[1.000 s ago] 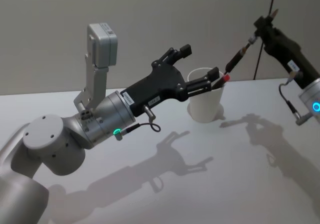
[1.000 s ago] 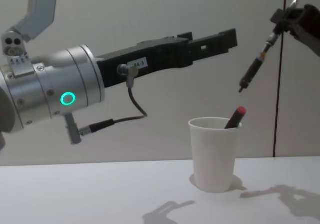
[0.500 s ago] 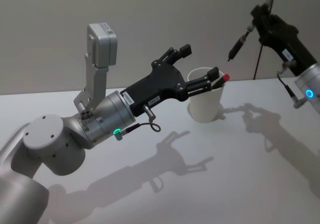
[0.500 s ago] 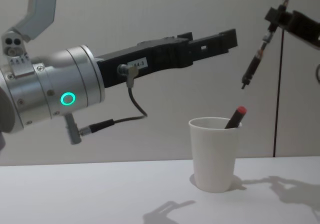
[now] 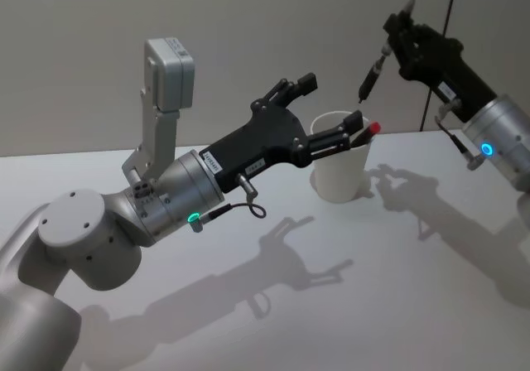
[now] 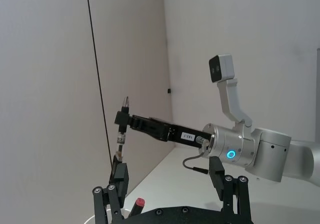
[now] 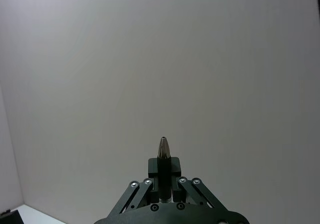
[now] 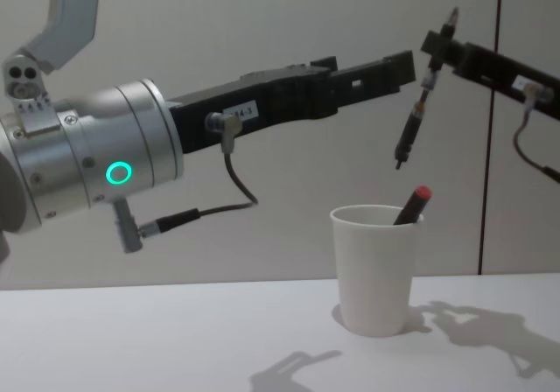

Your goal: Place the pen into the pen holder.

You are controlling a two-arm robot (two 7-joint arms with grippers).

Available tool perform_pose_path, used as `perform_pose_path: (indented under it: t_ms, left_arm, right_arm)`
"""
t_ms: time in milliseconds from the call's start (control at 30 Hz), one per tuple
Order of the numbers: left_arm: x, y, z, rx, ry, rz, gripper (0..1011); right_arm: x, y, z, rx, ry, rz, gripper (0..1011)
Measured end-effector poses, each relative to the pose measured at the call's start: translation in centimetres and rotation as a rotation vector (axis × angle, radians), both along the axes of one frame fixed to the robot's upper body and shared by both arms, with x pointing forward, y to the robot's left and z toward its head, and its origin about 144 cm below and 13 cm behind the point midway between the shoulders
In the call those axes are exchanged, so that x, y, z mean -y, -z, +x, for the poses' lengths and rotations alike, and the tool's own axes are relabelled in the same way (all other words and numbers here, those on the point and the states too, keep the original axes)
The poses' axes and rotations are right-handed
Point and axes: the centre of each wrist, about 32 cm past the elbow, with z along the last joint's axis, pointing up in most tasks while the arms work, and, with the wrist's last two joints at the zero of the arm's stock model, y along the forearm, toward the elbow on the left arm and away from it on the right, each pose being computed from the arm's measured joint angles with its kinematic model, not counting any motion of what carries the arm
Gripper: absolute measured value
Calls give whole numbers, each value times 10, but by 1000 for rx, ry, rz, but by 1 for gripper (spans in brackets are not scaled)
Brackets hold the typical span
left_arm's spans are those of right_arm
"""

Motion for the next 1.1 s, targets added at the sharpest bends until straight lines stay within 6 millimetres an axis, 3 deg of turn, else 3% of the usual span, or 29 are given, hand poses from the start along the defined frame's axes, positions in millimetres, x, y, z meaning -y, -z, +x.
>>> perform_pose_path:
  t_ms: [633, 1100]
  left_arm:
    - [0, 0, 0, 0, 0, 0, 1001]
    - [0, 0, 0, 0, 0, 0, 1001]
  right_arm:
    - [-15, 10, 16, 124, 40, -211, 122]
    - [-24, 17, 18, 160, 25, -259, 122]
